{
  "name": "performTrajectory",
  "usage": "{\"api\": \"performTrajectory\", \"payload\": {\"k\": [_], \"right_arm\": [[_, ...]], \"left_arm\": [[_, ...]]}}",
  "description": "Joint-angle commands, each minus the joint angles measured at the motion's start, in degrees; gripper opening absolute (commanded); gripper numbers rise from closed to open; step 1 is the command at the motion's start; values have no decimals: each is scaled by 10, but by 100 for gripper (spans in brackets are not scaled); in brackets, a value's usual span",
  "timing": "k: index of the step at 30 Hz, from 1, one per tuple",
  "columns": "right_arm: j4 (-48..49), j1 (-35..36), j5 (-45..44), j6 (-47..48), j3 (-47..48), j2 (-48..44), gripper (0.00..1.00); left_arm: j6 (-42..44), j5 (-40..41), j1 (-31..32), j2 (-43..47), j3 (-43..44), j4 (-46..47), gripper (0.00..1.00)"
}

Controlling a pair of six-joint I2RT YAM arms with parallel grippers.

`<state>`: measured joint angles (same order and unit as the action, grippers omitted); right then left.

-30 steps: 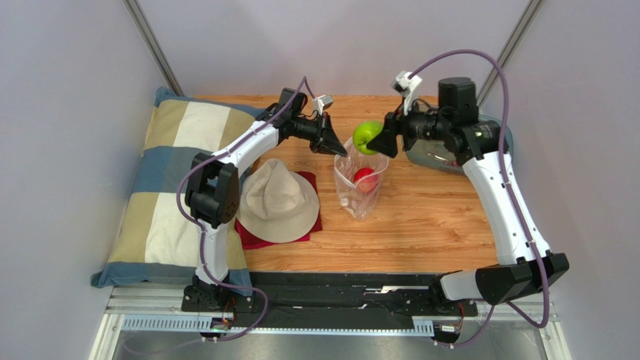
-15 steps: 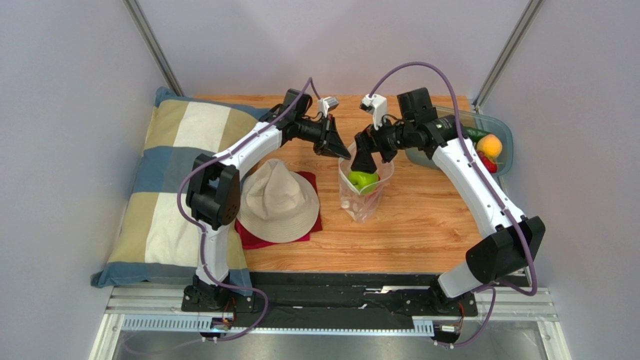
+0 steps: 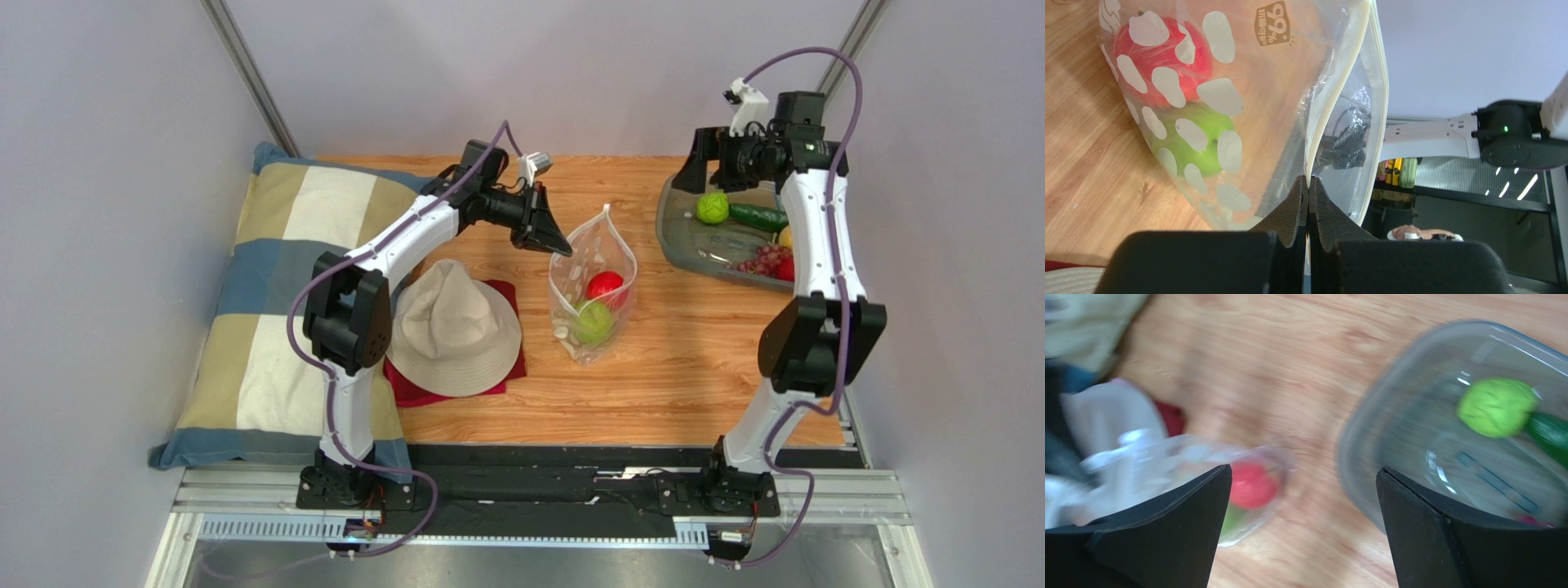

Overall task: Place the food in the zip-top bag and seal the zipper
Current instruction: Place the fake fruit in the zipper food storage bag, then pick up the fake fruit from the bin.

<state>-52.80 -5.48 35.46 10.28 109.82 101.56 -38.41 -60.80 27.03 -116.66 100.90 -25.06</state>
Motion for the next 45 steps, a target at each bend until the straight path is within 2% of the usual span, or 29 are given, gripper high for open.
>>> {"api": "performTrajectory", "payload": {"k": [1, 5, 10, 20, 30, 33, 34, 36, 37, 40, 45], "right_arm": [[46, -30, -94, -5, 47, 79, 91], [79, -31, -179, 28, 83, 159, 93], [144, -34, -254, 14, 112, 235, 95], [191, -34, -283, 23, 155, 335, 93], [204, -34, -277, 17, 135, 358, 87], [202, -34, -274, 18, 133, 355, 75], [200, -34, -273, 21, 134, 349, 67], [191, -34, -272, 26, 133, 339, 61], [187, -34, -274, 32, 133, 324, 52], [180, -35, -273, 47, 112, 278, 39], [139, -36, -236, 45, 99, 192, 28]], "left_arm": [[28, 3, 4, 26, 36, -10, 0], [33, 5, 3, 21, 44, -25, 0], [51, 20, 3, 20, 47, -42, 0], [65, 24, 3, 14, 42, -65, 0], [91, 26, 2, 12, 55, -96, 0], [91, 27, 1, 12, 59, -97, 0], [92, 26, 1, 13, 60, -98, 0], [93, 25, 2, 13, 63, -98, 0], [95, 23, 2, 14, 65, -101, 0], [102, 23, 3, 18, 72, -106, 0], [106, 25, 3, 19, 71, -105, 0]]}}
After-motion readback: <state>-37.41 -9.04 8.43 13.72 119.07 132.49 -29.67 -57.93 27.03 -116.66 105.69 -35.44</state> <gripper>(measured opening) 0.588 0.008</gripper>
